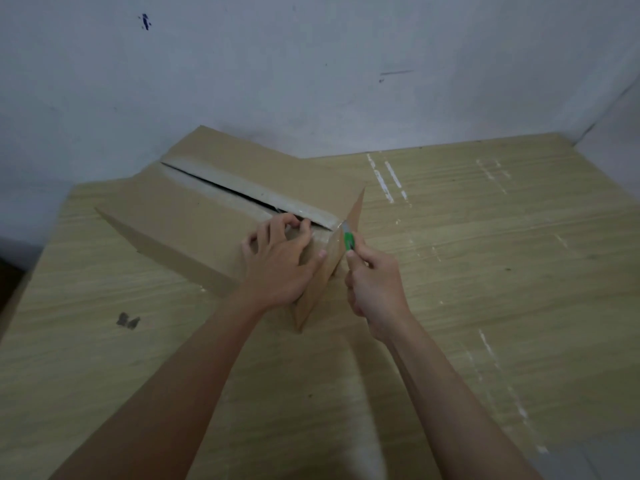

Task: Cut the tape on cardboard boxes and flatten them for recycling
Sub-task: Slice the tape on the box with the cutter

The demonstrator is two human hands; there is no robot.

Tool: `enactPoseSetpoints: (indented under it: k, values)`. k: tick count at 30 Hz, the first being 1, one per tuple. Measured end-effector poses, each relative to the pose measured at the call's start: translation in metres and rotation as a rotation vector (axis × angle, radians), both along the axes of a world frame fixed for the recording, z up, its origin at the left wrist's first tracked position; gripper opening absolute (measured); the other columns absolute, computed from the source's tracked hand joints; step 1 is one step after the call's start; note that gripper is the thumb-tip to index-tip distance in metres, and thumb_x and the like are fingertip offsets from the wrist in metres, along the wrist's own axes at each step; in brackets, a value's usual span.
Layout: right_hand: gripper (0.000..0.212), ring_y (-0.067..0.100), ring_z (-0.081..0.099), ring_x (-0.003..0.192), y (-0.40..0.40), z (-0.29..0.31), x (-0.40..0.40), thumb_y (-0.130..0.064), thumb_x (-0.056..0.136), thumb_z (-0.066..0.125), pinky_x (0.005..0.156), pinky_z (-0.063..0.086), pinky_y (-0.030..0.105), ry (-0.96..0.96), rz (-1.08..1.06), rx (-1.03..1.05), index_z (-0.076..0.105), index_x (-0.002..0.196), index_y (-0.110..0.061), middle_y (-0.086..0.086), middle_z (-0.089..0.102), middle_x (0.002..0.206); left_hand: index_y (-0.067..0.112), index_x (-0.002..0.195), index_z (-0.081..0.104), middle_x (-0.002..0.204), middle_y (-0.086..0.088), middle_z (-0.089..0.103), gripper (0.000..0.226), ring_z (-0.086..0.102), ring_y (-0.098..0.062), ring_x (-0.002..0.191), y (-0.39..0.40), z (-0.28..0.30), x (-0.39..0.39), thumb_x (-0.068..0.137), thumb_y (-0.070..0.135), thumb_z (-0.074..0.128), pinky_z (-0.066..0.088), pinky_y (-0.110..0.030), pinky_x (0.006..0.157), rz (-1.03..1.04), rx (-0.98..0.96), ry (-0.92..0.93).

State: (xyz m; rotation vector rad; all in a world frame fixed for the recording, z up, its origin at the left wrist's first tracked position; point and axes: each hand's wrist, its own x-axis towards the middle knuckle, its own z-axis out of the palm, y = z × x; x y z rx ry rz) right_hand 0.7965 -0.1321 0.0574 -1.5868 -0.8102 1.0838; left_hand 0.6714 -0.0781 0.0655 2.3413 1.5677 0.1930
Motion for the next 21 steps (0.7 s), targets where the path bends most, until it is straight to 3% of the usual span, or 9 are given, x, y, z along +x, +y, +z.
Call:
enactPoseSetpoints:
  k: [3,5,7,10,13,16,18,21]
  values:
    - [0.036,-0.004,0.041,0.041,-0.001,0.0,-0.002,-0.007,0.096,0.045,0.047,0.031,0.012,-0.09,-0.002,0.019,0.061,0.125,-0.022,-0.025,0.045,0.046,0.029,0.14,0.033,0.14,0.003,0.018,0.075,0.009,-0.012,0.129,-0.002,-0.001,-0.001,0.075,0.061,0.016,0.006,-0.036,0.108,0.005,-0.004,-0.004]
    - [0.034,-0.004,0.049,0.059,-0.005,0.004,-0.004,-0.005,0.095,0.046,0.059,0.038,0.012,-0.193,0.006,0.053,0.063,0.123,-0.015,-0.027,0.056,0.069,0.028,0.14,0.033,0.14,0.003,0.017,0.072,0.009,-0.011,0.129,-0.002,-0.001,-0.001,0.076,0.058,0.017,0.005,-0.035,0.107,-0.001,-0.001,-0.009]
    - [0.033,-0.003,0.054,0.087,-0.01,0.008,-0.007,-0.003,0.094,0.047,0.073,0.035,0.003,-0.286,0.006,0.074,0.062,0.123,-0.009,-0.016,0.061,0.099,0.028,0.139,0.033,0.139,0.003,0.017,0.071,0.009,-0.011,0.129,-0.002,0.0,-0.002,0.077,0.058,0.017,0.004,-0.034,0.107,-0.004,-0.005,-0.024]
    - [0.034,0.002,0.055,0.099,-0.015,0.009,-0.012,-0.001,0.094,0.047,0.08,0.036,0.008,-0.324,-0.016,0.101,0.058,0.126,-0.005,0.001,0.066,0.112,0.028,0.139,0.033,0.139,0.004,0.017,0.071,0.009,-0.012,0.13,-0.001,0.0,-0.002,0.076,0.058,0.017,0.005,-0.036,0.108,-0.001,-0.016,-0.029]
    - [0.033,0.018,0.057,0.112,-0.016,0.008,-0.013,-0.001,0.094,0.046,0.085,0.037,0.015,-0.388,0.002,0.091,0.06,0.123,-0.004,0.009,0.064,0.122,0.028,0.139,0.033,0.139,0.003,0.017,0.071,0.009,-0.011,0.13,-0.001,0.0,-0.002,0.077,0.058,0.017,0.004,-0.036,0.108,0.002,-0.011,-0.034]
    - [0.03,0.022,0.059,0.11,-0.02,0.005,-0.015,-0.002,0.094,0.046,0.085,0.04,0.021,-0.422,0.016,0.092,0.063,0.119,-0.002,0.01,0.065,0.118,0.027,0.14,0.032,0.14,0.003,0.016,0.072,0.008,-0.012,0.13,0.0,0.001,-0.001,0.076,0.058,0.017,0.005,-0.036,0.108,-0.003,-0.023,-0.028]
    - [0.032,0.009,0.061,0.099,-0.018,0.003,-0.016,-0.003,0.094,0.047,0.077,0.04,0.016,-0.385,0.014,0.081,0.061,0.123,-0.004,-0.006,0.066,0.112,0.027,0.14,0.032,0.14,0.003,0.016,0.073,0.009,-0.013,0.13,0.002,0.002,0.0,0.076,0.058,0.017,0.005,-0.037,0.109,-0.003,-0.035,-0.031]
    - [0.03,-0.008,0.044,0.056,-0.017,0.001,-0.014,-0.004,0.095,0.046,0.053,0.034,0.012,-0.107,0.024,0.053,0.068,0.11,-0.019,-0.026,0.05,0.062,0.027,0.139,0.033,0.139,0.002,0.017,0.073,0.01,-0.013,0.13,0.001,0.003,-0.001,0.075,0.058,0.018,0.006,-0.037,0.109,0.004,-0.043,-0.043]
